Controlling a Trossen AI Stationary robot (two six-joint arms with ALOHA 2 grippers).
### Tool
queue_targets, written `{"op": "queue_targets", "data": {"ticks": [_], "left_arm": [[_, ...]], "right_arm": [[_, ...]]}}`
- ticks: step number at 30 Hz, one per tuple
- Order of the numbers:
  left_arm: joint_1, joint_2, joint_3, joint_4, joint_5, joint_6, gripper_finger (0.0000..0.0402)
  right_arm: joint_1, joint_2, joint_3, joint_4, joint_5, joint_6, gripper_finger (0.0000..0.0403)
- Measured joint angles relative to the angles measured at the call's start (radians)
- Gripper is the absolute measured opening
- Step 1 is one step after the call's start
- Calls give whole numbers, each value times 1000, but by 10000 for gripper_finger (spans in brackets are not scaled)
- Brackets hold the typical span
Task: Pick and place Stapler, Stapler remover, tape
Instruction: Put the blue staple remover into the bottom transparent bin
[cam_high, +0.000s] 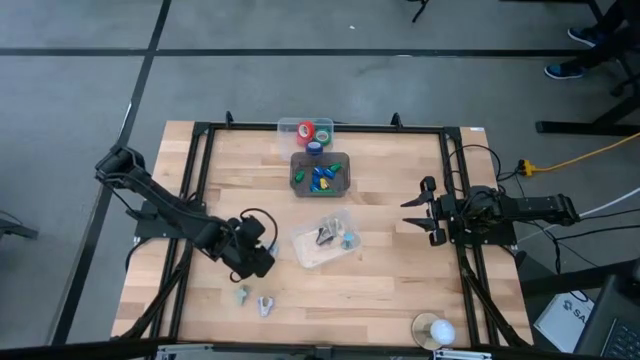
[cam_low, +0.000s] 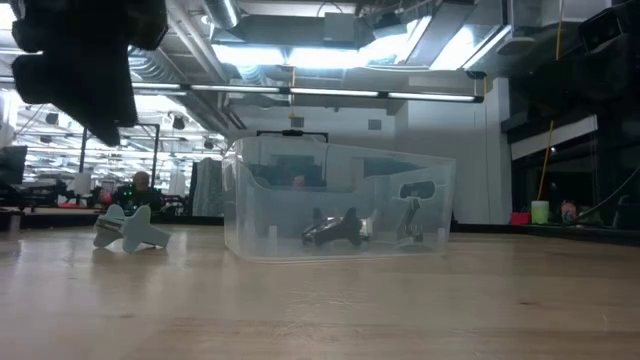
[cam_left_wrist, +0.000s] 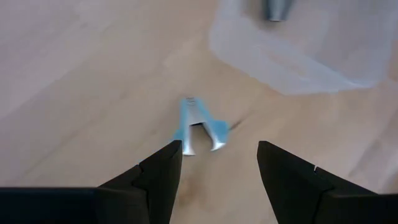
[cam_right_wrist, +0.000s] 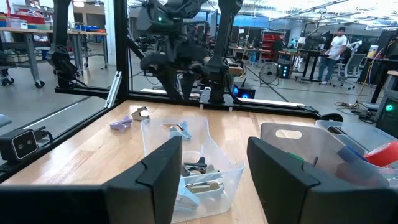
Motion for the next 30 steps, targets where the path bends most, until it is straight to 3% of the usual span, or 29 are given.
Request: {"op": "queue_targets", "data": {"ticks": [8,17,25,30], "left_arm": [[29,67,-1,-74,26,-138,207],[78,155,-1,-68,106,-108,207],[128,191,-1,17,116,-24,206],[165,191,-1,25,195,-14,182]], "right_arm": [[0,0,0,0,0,0,187],[0,0,0,0,0,0,187],[0,0,0,0,0,0,187],[0,0,0,0,0,0,187]]}}
